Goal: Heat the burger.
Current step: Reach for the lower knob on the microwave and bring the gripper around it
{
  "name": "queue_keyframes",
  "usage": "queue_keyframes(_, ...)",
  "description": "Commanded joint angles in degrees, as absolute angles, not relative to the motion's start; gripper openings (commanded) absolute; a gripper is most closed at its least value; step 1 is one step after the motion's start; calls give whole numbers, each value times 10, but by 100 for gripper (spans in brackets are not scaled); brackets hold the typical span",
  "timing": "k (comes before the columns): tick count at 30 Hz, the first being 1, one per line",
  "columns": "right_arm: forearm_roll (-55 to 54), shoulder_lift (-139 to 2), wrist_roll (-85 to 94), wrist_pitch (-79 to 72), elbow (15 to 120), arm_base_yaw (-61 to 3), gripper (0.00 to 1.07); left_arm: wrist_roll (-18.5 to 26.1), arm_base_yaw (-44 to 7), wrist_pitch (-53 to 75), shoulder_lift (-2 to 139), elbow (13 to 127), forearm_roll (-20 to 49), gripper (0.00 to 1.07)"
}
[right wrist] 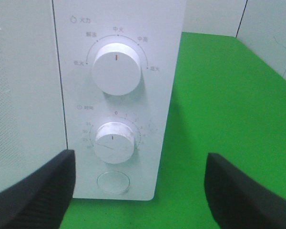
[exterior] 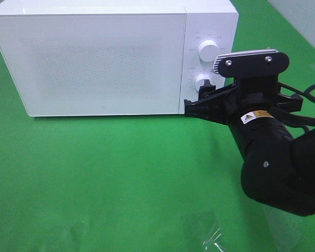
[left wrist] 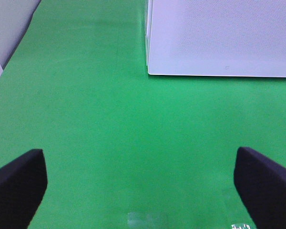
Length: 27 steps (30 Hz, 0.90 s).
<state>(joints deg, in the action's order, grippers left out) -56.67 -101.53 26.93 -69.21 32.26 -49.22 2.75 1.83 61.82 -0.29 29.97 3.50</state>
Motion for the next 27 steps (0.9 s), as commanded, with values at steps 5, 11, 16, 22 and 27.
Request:
queue_keyframes(5,-560,-1058,274,-699,363,-492,71,26,19,612,-16,298,33,100)
queue_keyframes(11,-541,-1084,260,-695,384,-481,71,26,19,612,-16,298,33,100)
queue_keyframes(16,-515,-1102,239,-660,409,-445,71,26,19,612,-16,298,33,100)
queue_keyframes(22,-503,-1125,228,-655,430,-426,71,26,19,612,-16,298,33,100)
queue_keyframes(27,-501,-1153,228,-647,457,-418,71,26,19,612,-16,298,33,100)
